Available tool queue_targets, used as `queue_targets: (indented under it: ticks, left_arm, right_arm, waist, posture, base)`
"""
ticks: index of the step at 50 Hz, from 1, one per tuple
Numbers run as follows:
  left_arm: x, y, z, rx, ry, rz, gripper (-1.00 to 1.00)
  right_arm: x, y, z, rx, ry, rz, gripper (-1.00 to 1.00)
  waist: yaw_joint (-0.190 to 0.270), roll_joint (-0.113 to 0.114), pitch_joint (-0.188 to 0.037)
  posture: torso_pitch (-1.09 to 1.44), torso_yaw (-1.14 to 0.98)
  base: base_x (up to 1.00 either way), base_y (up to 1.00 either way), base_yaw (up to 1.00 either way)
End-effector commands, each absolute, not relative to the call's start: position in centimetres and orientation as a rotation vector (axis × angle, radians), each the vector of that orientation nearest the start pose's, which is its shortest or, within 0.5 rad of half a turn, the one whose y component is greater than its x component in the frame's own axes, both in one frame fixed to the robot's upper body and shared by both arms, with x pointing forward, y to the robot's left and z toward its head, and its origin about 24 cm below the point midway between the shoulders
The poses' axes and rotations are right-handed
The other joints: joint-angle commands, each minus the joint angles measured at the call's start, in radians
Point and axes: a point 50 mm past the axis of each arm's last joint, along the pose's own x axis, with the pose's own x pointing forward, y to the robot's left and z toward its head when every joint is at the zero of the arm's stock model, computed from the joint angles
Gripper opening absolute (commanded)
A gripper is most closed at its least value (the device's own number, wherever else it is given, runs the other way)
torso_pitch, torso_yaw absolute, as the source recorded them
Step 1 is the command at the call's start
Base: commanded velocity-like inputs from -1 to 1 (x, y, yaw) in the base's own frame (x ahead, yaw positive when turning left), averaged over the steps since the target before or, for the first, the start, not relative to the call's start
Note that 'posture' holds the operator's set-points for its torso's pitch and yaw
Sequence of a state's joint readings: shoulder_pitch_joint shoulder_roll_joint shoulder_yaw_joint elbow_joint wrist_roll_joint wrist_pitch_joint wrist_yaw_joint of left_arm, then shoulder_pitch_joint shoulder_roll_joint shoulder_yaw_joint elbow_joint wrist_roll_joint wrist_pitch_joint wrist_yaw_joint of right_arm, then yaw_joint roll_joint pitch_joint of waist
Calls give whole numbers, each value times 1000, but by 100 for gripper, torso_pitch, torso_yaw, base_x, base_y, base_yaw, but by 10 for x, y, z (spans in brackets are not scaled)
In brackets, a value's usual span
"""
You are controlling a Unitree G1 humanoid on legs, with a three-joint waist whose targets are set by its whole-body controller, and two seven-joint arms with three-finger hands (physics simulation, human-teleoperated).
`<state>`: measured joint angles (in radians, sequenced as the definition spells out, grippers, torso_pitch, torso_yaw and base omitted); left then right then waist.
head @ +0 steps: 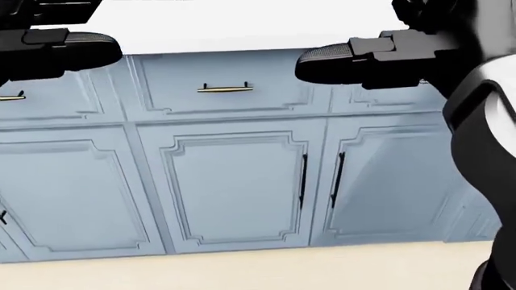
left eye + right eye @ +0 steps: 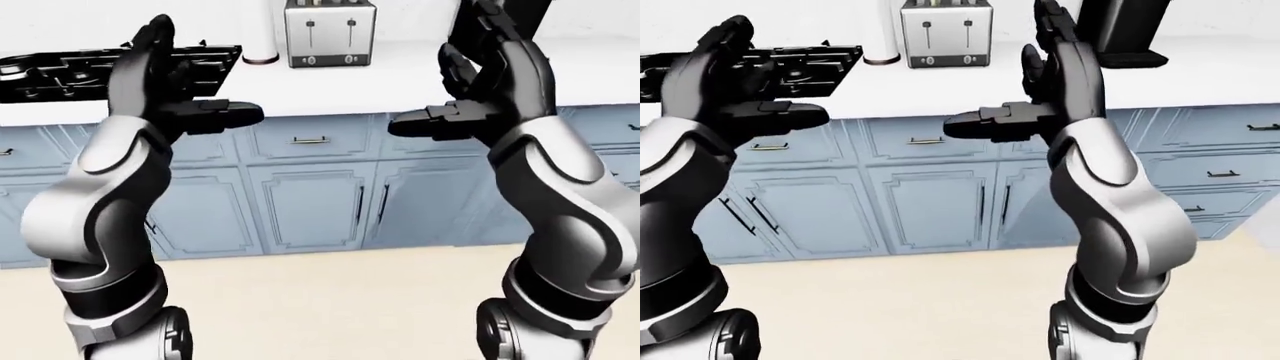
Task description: Push down the lever of the toaster to turn it on.
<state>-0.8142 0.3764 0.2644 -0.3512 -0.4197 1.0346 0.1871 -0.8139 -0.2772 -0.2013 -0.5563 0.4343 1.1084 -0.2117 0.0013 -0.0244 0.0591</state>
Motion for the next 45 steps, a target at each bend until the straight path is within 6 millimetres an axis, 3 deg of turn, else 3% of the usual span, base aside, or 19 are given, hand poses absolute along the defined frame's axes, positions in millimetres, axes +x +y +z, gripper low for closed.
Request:
queue_targets:
  ticks: [1,4,9,13,15,16,18,20,24,27,29,30,31,32,35,40,43,44,45]
  left_arm:
    - [304,191,294,-34,-239,39,100]
    - [304,191,294,-37,-238,40,100]
    - [304,192,295,-45,-242,39,100]
    - [301,191,298,-47,-247,37,100]
    - [302,190,297,-62,-244,28,100]
    - [303,191,296,-60,-243,31,100]
    - [303,191,297,-59,-244,31,100]
    - [302,191,297,-58,-246,30,100]
    - [303,191,298,-58,-249,31,100]
    - [304,190,296,-56,-248,28,100]
    - [302,189,298,-55,-249,27,100]
    - [303,189,297,-54,-250,25,100]
    - [302,189,298,-54,-251,24,100]
    - [302,189,298,-53,-252,24,100]
    - [302,191,299,-55,-253,30,100]
    - [302,191,300,-55,-256,33,100]
    - [303,191,298,-55,-254,32,100]
    - [303,191,299,-54,-255,31,100]
    - [303,191,299,-55,-255,32,100]
  right_arm:
    - [281,-153,300,26,-321,74,100]
    - [279,-153,303,26,-327,75,100]
    - [279,-154,302,28,-329,75,100]
    - [279,-153,302,27,-329,76,100]
    - [279,-153,302,25,-329,77,100]
    - [279,-153,302,25,-329,77,100]
    - [279,-152,302,24,-327,78,100]
    - [280,-152,300,21,-325,80,100]
    - [280,-152,300,22,-324,79,100]
    - [281,-152,300,23,-324,81,100]
    - [280,-152,300,23,-325,80,100]
    - [280,-153,300,24,-326,79,100]
    - [280,-153,301,24,-327,79,100]
    - [280,-152,301,24,-326,80,100]
    - [281,-152,299,23,-323,83,100]
    - [281,-153,299,25,-322,80,100]
    - [282,-153,298,26,-322,81,100]
    - [282,-153,299,25,-322,82,100]
    - [281,-153,299,25,-322,81,100]
  waist:
    - [-2,3,-18]
    - [7,-13,-32]
    - [7,11,-21]
    - [-9,65,-21]
    - [-14,125,-38]
    - [-5,90,-30]
    - [-8,104,-24]
    - [-3,91,-35]
    - [6,57,-26]
    - [17,19,-27]
    - [23,-29,-41]
    - [24,-31,-50]
    - [12,-20,-25]
    - [19,-37,-18]
    - [6,-17,-28]
    - [-9,31,-18]
    - [-19,96,-37]
    - [-20,128,-70]
    - [-8,94,-31]
  posture:
    - [0,0]
    - [0,0]
    - [0,0]
    - [0,0]
    - [0,0]
    - [0,0]
    - [0,0]
    - [0,0]
    - [0,0]
    - [0,0]
    - [0,0]
    - [0,0]
    - [0,0]
    - [0,0]
    - [0,0]
    - [0,0]
    - [0,0]
    - [0,0]
    - [0,0]
  base:
    - [20,0,0]
    - [21,0,0]
    - [26,0,0]
    - [32,0,0]
    - [33,0,0]
    - [33,0,0]
    - [32,0,0]
    - [32,0,0]
    - [33,0,0]
    - [33,0,0]
    - [34,0,0]
    - [34,0,0]
    - [33,0,0]
    - [33,0,0]
    - [33,0,0]
    - [33,0,0]
    - [33,0,0]
    - [32,0,0]
    - [34,0,0]
